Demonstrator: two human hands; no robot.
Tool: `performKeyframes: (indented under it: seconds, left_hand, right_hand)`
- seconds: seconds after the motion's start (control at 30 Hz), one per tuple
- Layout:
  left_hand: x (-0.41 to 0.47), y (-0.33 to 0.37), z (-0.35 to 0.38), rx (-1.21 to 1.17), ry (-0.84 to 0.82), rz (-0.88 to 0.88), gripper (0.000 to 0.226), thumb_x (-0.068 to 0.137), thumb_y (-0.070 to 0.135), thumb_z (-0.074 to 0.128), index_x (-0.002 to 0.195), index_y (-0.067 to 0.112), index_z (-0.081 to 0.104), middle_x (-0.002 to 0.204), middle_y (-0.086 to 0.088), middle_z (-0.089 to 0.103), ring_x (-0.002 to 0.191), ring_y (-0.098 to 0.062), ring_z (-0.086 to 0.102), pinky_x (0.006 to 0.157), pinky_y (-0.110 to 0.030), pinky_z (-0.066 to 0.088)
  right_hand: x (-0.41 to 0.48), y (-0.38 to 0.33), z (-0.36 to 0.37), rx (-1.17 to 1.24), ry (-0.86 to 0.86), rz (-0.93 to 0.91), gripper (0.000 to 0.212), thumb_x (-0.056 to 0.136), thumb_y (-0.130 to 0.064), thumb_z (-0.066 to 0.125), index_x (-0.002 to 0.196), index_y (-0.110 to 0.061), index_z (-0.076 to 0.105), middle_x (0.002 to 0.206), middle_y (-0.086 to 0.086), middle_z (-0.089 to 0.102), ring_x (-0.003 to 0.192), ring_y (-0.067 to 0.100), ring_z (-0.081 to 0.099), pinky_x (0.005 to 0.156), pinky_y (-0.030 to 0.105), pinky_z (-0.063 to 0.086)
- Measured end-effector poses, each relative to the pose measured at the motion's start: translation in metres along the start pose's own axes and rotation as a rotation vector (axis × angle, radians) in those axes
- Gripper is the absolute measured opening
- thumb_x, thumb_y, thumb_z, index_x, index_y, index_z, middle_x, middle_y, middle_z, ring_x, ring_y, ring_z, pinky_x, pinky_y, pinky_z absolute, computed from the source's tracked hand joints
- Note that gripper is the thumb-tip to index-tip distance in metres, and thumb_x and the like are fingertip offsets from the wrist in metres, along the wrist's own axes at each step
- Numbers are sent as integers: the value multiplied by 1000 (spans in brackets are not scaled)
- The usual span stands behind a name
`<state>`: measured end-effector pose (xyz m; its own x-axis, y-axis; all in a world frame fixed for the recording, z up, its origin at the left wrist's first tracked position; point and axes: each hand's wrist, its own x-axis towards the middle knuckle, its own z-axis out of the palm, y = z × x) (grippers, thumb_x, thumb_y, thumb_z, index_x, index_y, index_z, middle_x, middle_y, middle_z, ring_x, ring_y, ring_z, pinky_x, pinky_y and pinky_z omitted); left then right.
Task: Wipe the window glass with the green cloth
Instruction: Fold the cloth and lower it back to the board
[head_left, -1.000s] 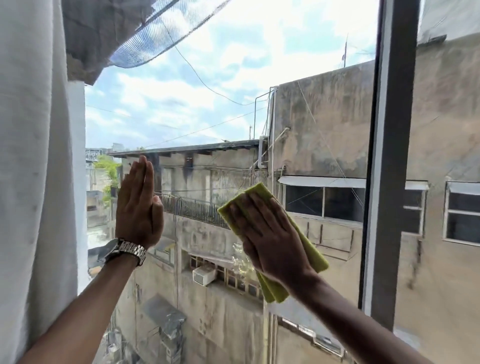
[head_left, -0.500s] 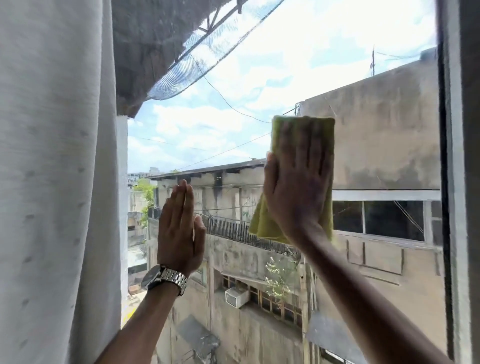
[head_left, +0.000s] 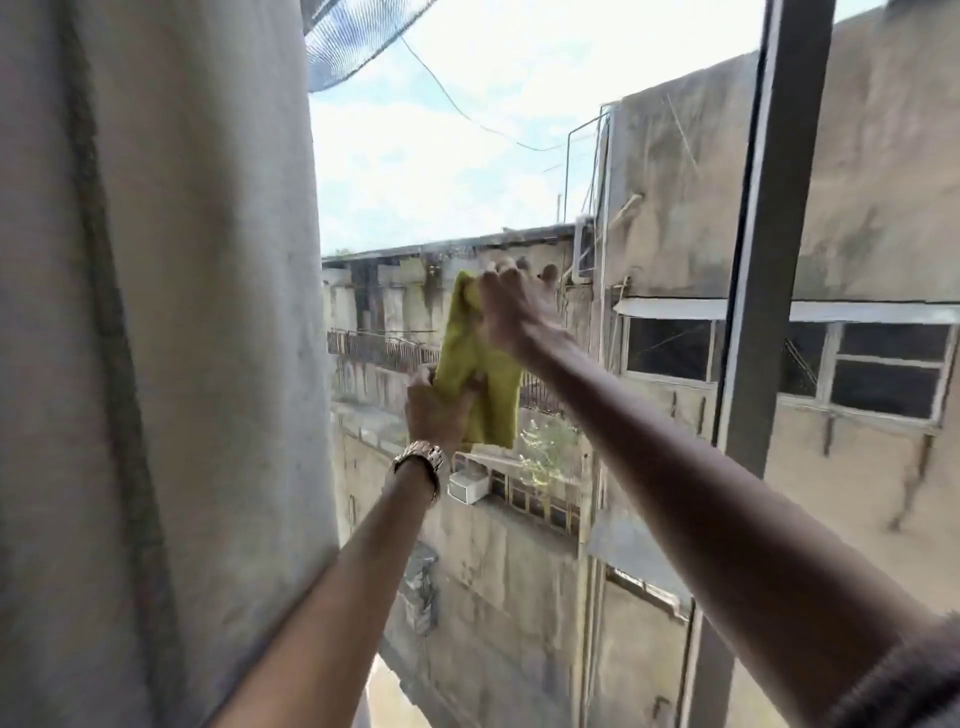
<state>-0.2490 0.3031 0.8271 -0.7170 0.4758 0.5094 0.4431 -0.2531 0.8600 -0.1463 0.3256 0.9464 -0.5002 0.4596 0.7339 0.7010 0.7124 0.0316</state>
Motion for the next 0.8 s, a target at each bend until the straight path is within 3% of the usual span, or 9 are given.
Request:
performKeyframes:
  seconds: [0.07, 0.13, 0.2, 0.27, 0.33, 0.43, 0.53, 0.63, 0.8]
  left_hand:
    - [-26, -27, -3, 2, -170, -77, 28, 79, 23, 81, 98, 2, 73, 93, -16, 75, 81, -24, 68, 77, -43, 59]
    - [-71, -67, -11, 2, -369, -175, 16, 80, 21, 80, 93, 14, 75, 83, -2, 75, 74, -12, 68, 69, -34, 59]
    - [-131, -120, -19, 40, -580, -311, 22, 74, 26, 83, 94, 20, 75, 82, 5, 76, 72, -4, 69, 66, -25, 60]
    - [-202, -181, -29, 79, -748, -487, 44, 69, 24, 79, 108, 6, 71, 94, -11, 75, 83, -14, 67, 80, -32, 58]
    - [-285, -252, -40, 127, -882, -723, 49, 71, 15, 81, 114, -4, 66, 98, -11, 70, 83, -10, 64, 84, -35, 54]
    - [-419, -348, -63, 205, -999, -1029, 37, 82, 16, 80, 113, 0, 68, 102, -9, 72, 77, -1, 66, 79, -25, 55]
    - [-543, -428, -88, 207, -941, -1354, 53, 73, 22, 86, 116, -2, 67, 115, -23, 73, 94, -25, 64, 90, -44, 50]
    - [-631, -483, -104, 197, -647, -1567, 48, 68, 5, 88, 112, 0, 68, 113, -22, 69, 96, -26, 62, 89, -41, 49]
    - [-714, -569, -107, 210, -147, -1563, 41, 72, -13, 79, 103, 8, 62, 99, -19, 65, 87, -25, 65, 81, -38, 55]
  right_hand:
    - [-40, 15, 12, 45, -49, 7, 17, 93, -16, 66, 108, -10, 65, 115, 13, 66, 114, 31, 58, 106, 48, 37]
    - [-93, 32, 38, 101, -159, 13, 22, 89, -25, 70, 106, -11, 67, 115, 14, 63, 115, 32, 56, 105, 46, 38]
    - [-164, 51, 78, 237, -353, 71, 32, 83, -31, 73, 109, -12, 68, 115, 15, 59, 111, 32, 54, 96, 43, 44]
    - [-250, 68, 125, 411, -587, 161, 23, 80, -26, 74, 98, -12, 68, 100, 14, 64, 94, 30, 61, 77, 36, 50]
    - [-347, 81, 181, 502, -837, 267, 13, 81, -17, 74, 84, -12, 63, 80, 9, 62, 80, 25, 61, 64, 35, 47]
    - [-501, 89, 261, 562, -1114, 415, 14, 86, -11, 76, 90, -8, 64, 87, 13, 61, 86, 24, 59, 73, 39, 44]
    - [-656, 83, 324, 607, -1317, 607, 18, 87, -14, 75, 92, -12, 58, 90, 11, 58, 87, 21, 54, 76, 36, 43]
    - [-782, 72, 359, 646, -1404, 864, 14, 89, -11, 72, 93, -5, 60, 88, 9, 59, 84, 21, 54, 75, 36, 47]
    - [-931, 58, 405, 784, -1360, 1270, 7, 97, -6, 60, 103, -10, 60, 97, 8, 64, 85, 19, 58, 71, 28, 49]
